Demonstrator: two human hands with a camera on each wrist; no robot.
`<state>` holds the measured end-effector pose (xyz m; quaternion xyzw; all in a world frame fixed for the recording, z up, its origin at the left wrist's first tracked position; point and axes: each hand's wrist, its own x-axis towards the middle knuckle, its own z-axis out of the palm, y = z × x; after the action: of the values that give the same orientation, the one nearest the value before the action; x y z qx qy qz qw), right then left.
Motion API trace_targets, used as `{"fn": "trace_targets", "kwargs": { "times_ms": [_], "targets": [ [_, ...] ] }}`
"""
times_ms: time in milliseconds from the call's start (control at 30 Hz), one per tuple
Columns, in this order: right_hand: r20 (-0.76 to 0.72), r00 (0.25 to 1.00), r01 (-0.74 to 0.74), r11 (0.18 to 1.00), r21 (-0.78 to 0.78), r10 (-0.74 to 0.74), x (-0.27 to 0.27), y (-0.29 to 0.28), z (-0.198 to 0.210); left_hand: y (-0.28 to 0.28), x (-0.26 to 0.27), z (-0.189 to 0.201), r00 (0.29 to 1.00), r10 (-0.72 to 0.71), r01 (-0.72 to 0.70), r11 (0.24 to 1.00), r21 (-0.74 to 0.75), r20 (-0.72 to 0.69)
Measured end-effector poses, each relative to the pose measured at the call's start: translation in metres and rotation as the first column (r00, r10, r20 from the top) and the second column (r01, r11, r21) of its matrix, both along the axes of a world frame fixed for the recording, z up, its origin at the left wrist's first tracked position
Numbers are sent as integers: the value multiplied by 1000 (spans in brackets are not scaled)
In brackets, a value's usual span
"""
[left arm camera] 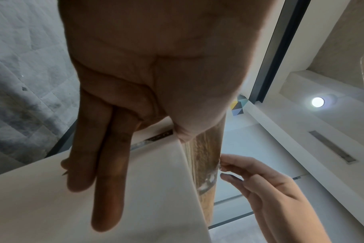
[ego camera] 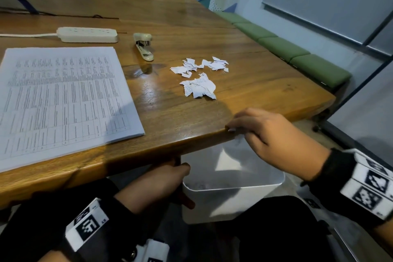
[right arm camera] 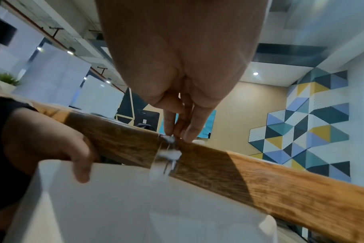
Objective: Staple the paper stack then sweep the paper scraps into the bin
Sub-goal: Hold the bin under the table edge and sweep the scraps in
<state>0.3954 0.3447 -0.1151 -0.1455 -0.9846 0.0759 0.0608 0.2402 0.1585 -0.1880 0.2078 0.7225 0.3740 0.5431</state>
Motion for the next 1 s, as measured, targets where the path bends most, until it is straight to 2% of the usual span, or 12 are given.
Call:
{"fn": "trace_targets", "kwargs": {
  "times_ms": [100,200,300,400,633,733,833,933,1000],
  "targets": [
    [-42,999,-4,1000,-13,3,3,-2,4,0,-1,-1,1000,9,-9,1000,-9,8],
    [-112,994,-11,1000,20,13,-17,14,9,0,0,-2,1000,-1,1,1000,-9,-14],
    [-87,996,-1,998,65,7,-51,32,7,-1,2,0,1000,16,-16,1000,5,12],
    [-35,999,-2,999,44,4,-65,33,4,-3,3,4,999,30,-31,999,23,32],
    [-33,999,-15,1000,-24,14,-7,-13,-4,-4,-4,-1,998,53,-53,998,-16,24],
    [-47,999,-9,996,-86,5,11,-20,-1,-2,-4,-3,997,49,-50,999,-15,-66],
    [-129,992,-6,999,-54,-1,5,-11,2,2,-2,-5,984,46,-47,999,-3,-174],
    [-144,990,-12,999,-44,6,-23,1,2,5,1,-6,980,48,-47,999,12,-193],
    [-79,997,-28,999,-39,25,-41,6,0,7,3,-5,984,60,-59,998,10,-168]
  ]
}}
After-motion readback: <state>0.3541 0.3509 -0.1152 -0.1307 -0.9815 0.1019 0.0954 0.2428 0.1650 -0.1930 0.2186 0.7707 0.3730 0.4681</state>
